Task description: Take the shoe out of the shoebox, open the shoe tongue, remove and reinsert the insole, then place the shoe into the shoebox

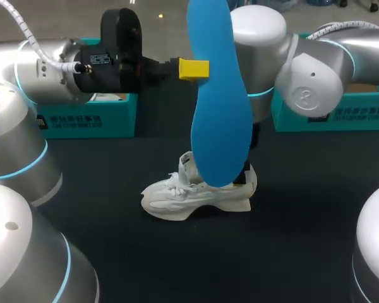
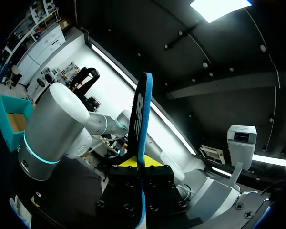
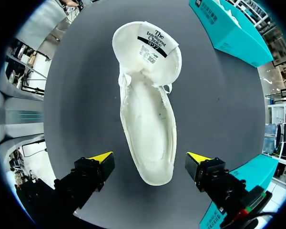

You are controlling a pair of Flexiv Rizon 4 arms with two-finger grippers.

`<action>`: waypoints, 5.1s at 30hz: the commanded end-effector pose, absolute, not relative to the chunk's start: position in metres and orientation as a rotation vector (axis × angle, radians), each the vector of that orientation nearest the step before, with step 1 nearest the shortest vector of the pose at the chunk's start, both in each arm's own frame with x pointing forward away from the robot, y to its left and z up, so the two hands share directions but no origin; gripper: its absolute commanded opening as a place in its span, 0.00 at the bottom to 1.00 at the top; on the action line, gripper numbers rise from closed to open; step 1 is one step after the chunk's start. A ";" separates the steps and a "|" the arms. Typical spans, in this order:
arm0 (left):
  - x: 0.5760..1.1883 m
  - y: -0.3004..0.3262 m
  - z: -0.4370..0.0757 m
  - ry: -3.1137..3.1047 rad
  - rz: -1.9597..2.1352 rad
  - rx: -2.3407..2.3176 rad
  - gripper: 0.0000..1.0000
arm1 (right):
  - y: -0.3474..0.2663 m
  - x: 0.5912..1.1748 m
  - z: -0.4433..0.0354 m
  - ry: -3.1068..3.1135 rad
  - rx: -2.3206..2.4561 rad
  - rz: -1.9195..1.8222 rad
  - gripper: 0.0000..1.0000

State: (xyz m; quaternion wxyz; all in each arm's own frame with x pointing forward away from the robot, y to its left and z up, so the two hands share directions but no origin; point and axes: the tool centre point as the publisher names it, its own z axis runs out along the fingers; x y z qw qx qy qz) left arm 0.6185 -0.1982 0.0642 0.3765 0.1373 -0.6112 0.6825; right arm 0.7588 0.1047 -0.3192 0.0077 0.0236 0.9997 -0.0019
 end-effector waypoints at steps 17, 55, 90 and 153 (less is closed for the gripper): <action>0.618 -0.199 0.063 -1.561 1.749 0.352 0.00 | 0.102 0.757 -0.319 3.120 0.074 -0.001 1.00; 0.618 -0.199 0.063 -1.561 1.749 0.352 0.00 | 0.138 0.809 -0.374 3.098 0.062 0.003 0.43; 0.618 -0.199 0.063 -1.561 1.749 0.352 0.00 | 0.146 0.766 -0.345 3.048 0.786 0.490 0.00; 0.618 -0.199 0.063 -1.561 1.749 0.352 0.00 | 0.146 0.787 -0.364 2.525 2.023 0.798 0.00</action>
